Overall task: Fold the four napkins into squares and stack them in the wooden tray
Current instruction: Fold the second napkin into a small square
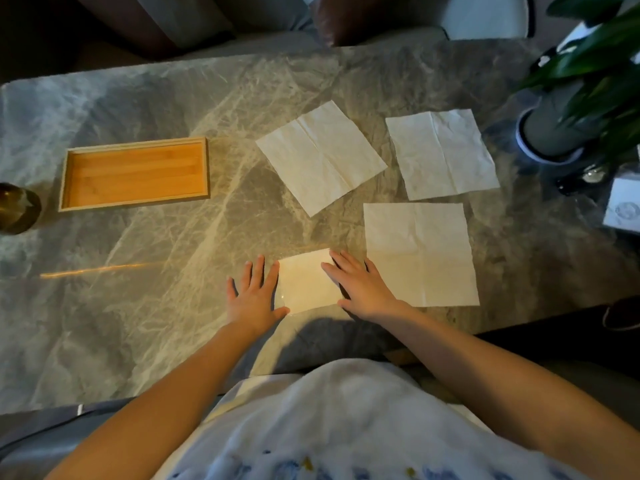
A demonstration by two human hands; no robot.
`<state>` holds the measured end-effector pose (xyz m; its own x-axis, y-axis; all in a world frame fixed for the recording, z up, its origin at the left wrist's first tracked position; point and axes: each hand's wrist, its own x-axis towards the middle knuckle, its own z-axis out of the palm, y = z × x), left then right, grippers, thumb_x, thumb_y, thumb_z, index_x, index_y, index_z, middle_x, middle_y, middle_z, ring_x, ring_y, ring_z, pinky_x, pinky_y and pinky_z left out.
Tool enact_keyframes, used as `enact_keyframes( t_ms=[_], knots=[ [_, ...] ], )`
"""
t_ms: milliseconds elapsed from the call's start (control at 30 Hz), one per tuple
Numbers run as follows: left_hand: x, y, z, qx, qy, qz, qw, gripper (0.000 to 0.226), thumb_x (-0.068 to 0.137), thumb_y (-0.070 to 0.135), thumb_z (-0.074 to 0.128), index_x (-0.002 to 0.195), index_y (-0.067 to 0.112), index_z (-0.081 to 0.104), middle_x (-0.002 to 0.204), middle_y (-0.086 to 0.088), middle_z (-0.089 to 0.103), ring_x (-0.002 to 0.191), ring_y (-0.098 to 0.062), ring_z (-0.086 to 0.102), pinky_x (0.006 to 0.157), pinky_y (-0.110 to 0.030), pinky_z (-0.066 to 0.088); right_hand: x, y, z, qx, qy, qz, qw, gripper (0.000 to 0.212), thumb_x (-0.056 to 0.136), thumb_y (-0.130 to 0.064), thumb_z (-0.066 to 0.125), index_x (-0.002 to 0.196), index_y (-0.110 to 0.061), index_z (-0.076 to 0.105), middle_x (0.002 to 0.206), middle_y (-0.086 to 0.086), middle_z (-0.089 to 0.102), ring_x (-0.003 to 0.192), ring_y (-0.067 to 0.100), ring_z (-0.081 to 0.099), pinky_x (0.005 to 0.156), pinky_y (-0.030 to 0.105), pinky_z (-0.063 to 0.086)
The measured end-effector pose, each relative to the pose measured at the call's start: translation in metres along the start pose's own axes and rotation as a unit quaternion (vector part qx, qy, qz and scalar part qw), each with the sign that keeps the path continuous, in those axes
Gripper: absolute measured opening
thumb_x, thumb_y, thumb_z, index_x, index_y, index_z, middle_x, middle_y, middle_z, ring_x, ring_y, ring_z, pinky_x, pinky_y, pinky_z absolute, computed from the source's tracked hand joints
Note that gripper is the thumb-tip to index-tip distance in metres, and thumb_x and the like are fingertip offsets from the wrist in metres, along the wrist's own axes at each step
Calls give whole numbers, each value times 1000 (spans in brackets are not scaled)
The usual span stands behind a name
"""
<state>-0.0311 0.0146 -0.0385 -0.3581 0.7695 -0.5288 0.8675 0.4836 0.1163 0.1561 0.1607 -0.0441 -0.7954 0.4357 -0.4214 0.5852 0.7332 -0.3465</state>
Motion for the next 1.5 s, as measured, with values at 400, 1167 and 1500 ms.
enact_keyframes(
  t_ms=[400, 1167, 1500],
  knots=[
    [-9, 42, 3, -32, 38, 150, 987, 75, 92, 44, 47, 150, 22, 6, 160, -2, -4, 148, -22, -2, 118, -47, 9, -82, 6, 42, 87, 213, 90, 969, 46, 79, -10, 67, 123, -15, 61, 133, 5, 57, 126, 22, 51, 106, 52, 38],
    [33, 168, 6, -2, 146, 226, 963, 38, 77, 35, 70, 111, 23, 60, 114, -3, 59, 106, -28, 57, 101, -50, 35, -133, 190, -24, 73, 111, 111, 985, 40, 72, -24, 77, 107, -26, 58, 109, -6, 51, 105, 16, 46, 85, 33, 35],
    [30, 179, 4, -40, 127, 222, 966, 69, 77, 61, 51, 134, 22, 42, 147, -3, 38, 133, -23, 36, 111, -44, 28, -107, 201, -49, 111, 89, 92, 986, 4, 89, -17, 55, 87, -21, 57, 92, -3, 57, 91, 19, 52, 76, 40, 44]
  ],
)
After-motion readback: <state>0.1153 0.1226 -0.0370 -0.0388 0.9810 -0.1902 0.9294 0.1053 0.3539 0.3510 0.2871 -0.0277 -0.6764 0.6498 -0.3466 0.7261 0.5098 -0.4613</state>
